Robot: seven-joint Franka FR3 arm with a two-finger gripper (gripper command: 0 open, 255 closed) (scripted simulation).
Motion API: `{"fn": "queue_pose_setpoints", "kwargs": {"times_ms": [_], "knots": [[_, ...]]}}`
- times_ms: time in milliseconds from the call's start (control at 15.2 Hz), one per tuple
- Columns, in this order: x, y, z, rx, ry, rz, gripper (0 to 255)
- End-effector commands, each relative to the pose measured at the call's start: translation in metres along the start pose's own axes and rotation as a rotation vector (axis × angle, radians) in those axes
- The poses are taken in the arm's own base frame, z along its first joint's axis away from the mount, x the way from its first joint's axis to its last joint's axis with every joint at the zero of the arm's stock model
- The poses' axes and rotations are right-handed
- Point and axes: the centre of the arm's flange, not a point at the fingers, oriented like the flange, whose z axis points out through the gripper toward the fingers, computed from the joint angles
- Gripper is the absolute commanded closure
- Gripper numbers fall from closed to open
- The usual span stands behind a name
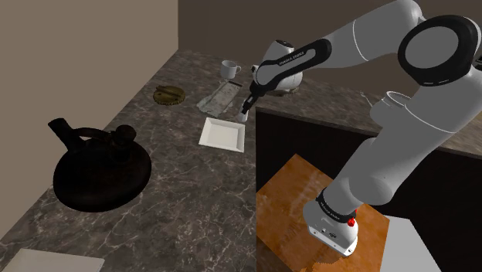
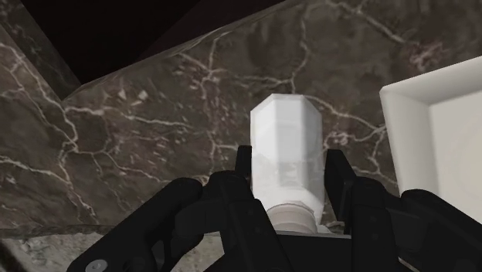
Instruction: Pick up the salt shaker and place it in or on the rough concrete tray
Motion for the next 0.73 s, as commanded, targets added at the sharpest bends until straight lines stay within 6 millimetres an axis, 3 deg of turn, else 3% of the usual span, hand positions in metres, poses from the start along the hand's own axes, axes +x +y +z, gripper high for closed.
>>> {"fn": "queue_pose_setpoints", "kwargs": {"times_ms": [0,198,660], "knots": [[0.000,0.000,0.000,0.000,0.000,0.000,255],[0.000,0.000,0.000,0.000,0.000,0.000,255],[0.008,0.001,-0.036,0.000,0.000,0.000,255]]}}
